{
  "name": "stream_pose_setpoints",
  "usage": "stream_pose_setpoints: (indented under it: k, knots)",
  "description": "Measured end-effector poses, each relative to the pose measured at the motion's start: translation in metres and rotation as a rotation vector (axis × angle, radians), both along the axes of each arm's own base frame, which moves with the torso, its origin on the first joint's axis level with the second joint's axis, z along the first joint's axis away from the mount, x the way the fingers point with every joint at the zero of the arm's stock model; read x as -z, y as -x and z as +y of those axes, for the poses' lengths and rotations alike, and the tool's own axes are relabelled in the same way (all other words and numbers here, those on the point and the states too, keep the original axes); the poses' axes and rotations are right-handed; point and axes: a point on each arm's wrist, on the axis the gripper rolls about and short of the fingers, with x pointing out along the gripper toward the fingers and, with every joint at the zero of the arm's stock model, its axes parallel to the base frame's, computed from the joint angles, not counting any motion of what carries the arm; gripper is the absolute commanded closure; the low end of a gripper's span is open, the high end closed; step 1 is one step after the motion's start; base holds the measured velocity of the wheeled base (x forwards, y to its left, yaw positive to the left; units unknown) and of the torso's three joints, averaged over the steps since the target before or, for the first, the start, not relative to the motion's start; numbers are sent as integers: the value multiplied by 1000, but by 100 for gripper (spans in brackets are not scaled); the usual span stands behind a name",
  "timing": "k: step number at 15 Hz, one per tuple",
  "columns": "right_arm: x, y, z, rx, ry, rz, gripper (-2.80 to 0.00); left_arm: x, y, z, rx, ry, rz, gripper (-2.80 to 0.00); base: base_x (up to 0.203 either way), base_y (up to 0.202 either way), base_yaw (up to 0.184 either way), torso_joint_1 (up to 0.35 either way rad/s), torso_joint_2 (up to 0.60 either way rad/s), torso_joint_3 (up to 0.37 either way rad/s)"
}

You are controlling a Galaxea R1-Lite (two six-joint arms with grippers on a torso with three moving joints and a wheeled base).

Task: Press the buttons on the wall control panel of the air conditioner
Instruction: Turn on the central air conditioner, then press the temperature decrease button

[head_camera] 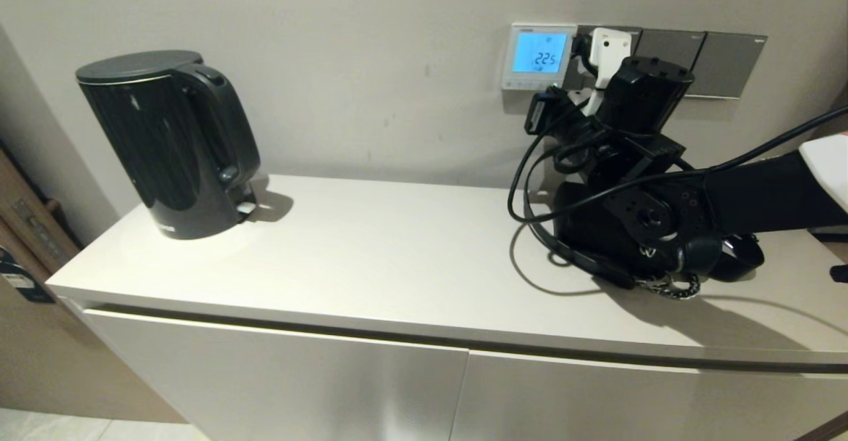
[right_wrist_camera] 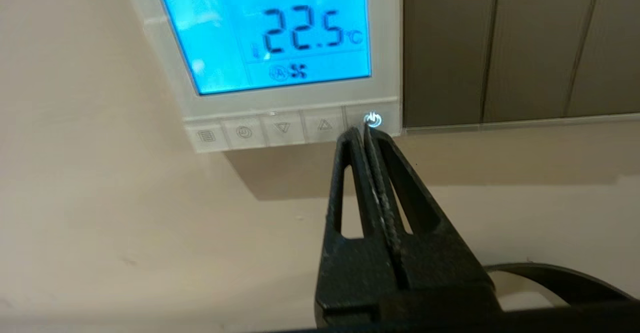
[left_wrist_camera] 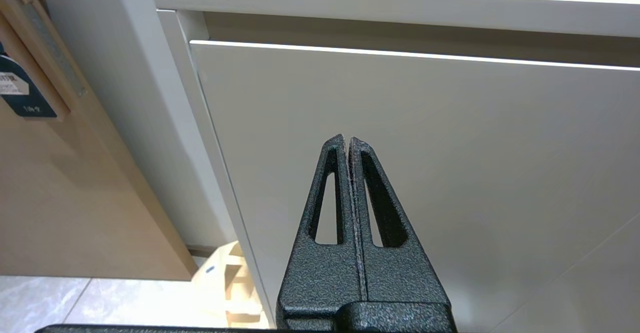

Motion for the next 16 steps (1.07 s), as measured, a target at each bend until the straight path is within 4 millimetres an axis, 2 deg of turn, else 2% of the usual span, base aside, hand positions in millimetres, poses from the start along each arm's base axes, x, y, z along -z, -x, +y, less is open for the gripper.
stream_pose_setpoints:
  k: [9, 12, 16]
  knots:
    - [-11, 20, 13, -47, -9, -17, 0, 0, 0, 0, 0, 0, 0, 0, 0, 0, 0, 0, 0, 0]
    - [-16, 21, 18, -59, -7, -30, 0, 0, 0, 0, 0, 0, 0, 0, 0, 0, 0, 0, 0, 0]
    - [-11, 12, 23, -59, -6, -32, 0, 0, 0, 0, 0, 0, 0, 0, 0, 0, 0, 0, 0, 0]
